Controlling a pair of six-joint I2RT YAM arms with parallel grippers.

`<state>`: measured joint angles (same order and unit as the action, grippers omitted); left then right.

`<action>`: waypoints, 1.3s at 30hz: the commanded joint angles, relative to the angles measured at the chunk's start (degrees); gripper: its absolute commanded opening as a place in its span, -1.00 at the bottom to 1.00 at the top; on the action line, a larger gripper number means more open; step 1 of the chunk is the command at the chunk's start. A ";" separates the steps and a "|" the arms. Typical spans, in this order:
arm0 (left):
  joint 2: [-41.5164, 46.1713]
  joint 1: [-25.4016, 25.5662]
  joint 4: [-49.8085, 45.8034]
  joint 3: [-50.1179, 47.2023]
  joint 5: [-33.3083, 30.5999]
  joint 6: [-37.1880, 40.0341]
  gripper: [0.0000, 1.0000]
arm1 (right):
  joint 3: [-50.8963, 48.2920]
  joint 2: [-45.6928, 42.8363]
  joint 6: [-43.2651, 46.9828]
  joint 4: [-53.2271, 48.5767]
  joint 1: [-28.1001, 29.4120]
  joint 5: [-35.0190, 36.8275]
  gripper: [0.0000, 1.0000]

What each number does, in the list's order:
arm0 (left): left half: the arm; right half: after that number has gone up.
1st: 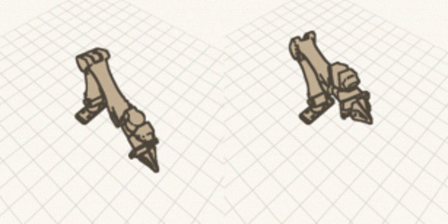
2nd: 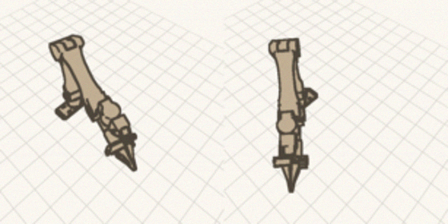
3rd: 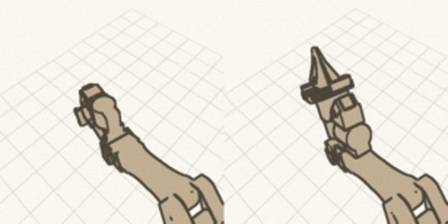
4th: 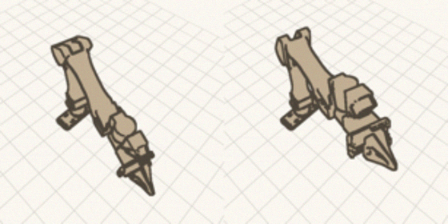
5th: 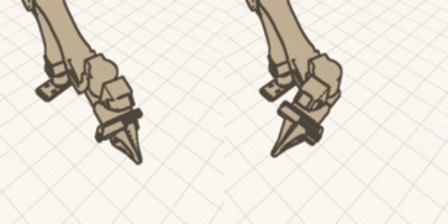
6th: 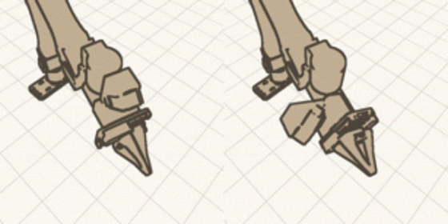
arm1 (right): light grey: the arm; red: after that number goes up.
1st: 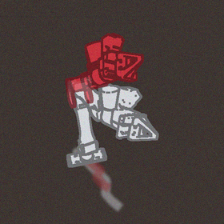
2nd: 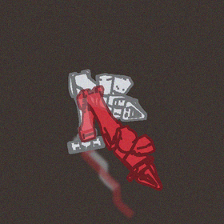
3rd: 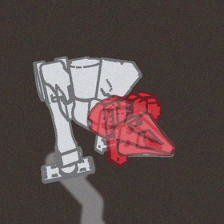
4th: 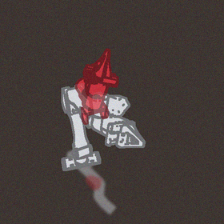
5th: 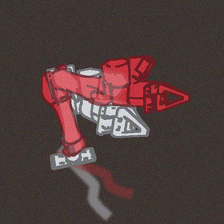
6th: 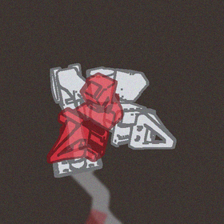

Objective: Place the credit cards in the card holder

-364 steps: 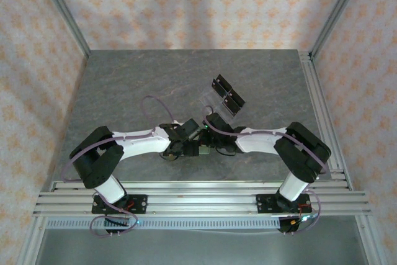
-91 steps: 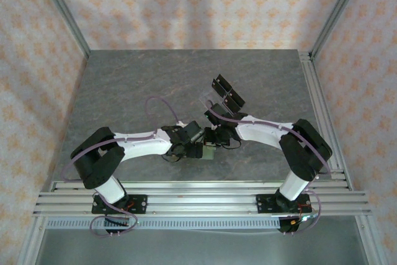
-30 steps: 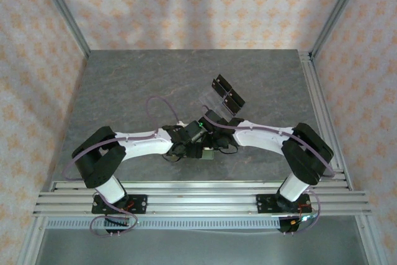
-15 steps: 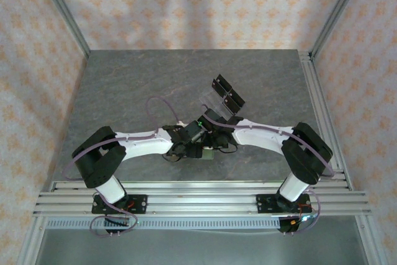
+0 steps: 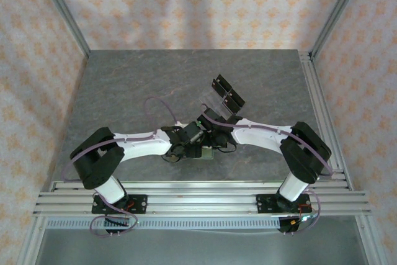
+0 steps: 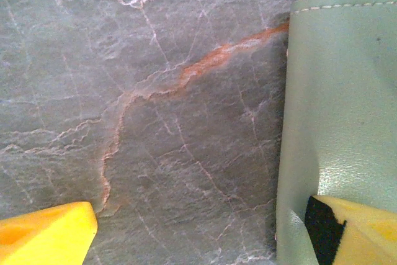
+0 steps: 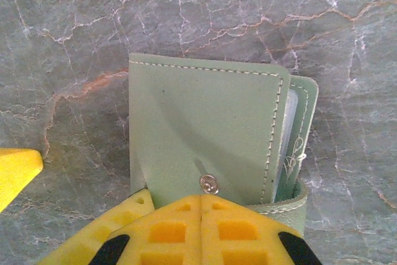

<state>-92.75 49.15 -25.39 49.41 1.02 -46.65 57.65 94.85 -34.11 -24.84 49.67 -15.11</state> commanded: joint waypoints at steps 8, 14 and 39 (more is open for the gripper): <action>6.27 0.93 0.80 -1.72 -3.63 -2.10 0.84 | -1.28 -2.48 -1.74 4.27 -0.07 -0.20 -1.00; 6.44 0.88 1.94 -3.35 -3.09 -2.17 0.84 | -0.56 -1.88 -1.44 4.19 -0.21 0.05 -1.00; 3.55 0.86 6.99 -6.71 -0.13 -1.20 0.83 | 0.63 2.05 -0.74 5.40 -1.07 -0.71 -1.00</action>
<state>-87.70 49.52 -20.88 43.75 0.45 -47.94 56.86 96.25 -34.92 -20.29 48.80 -16.01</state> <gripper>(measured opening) 0.916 0.049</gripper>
